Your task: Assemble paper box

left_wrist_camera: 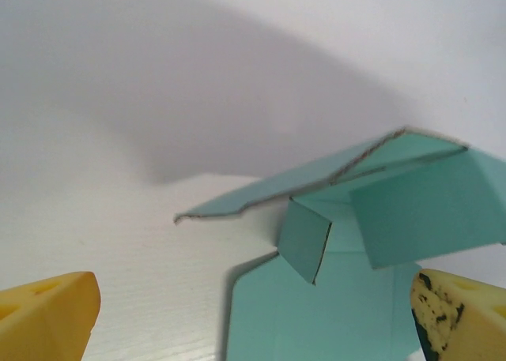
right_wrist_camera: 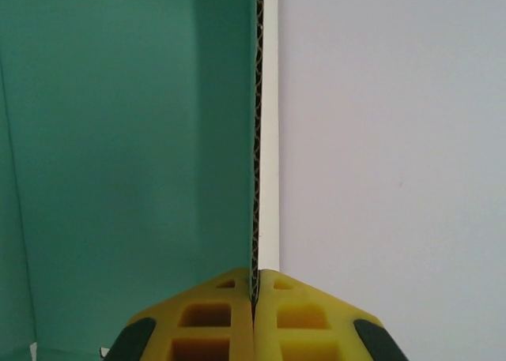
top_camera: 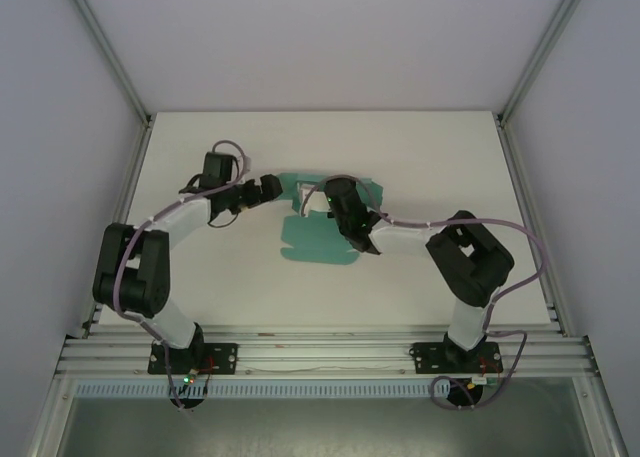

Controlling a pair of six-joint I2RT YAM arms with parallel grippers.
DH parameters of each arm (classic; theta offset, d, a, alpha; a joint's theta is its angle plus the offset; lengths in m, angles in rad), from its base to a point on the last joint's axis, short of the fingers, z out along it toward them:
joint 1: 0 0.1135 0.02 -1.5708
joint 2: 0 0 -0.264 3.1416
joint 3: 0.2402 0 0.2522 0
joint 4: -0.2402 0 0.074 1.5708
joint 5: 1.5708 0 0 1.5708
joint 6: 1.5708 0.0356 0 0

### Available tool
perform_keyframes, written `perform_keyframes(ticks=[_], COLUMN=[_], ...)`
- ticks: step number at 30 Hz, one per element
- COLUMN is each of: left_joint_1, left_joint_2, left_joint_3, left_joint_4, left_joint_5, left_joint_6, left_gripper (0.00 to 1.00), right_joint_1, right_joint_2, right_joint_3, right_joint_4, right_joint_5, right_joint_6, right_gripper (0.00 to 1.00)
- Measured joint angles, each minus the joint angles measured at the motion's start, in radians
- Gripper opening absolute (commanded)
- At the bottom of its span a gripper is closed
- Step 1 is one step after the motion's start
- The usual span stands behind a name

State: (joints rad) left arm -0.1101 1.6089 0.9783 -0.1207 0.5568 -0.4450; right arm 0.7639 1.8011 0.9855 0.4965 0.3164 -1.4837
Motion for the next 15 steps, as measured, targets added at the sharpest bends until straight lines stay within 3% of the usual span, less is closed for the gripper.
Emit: perform_keyframes(ticks=[5, 13, 15], left_joint_1=[0.035, 0.052, 0.051], left_joint_2=[0.02, 0.156, 0.182], left_joint_3=[0.124, 0.315, 0.353], left_joint_4=[-0.058, -0.142, -0.187], left_joint_5=[-0.08, 0.021, 0.048], left_joint_6=[0.054, 0.306, 0.368], left_gripper=[1.0, 0.99, 0.95], right_joint_1=[-0.002, -0.008, -0.013], right_joint_2=[0.0, 0.0, 0.0], right_joint_3=[-0.005, -0.005, -0.005], right_joint_4=[0.055, 0.058, 0.058], right_joint_5=[-0.04, -0.071, -0.076], right_joint_6=[-0.033, -0.036, -0.035], right_gripper=[0.0, 0.0, 0.0])
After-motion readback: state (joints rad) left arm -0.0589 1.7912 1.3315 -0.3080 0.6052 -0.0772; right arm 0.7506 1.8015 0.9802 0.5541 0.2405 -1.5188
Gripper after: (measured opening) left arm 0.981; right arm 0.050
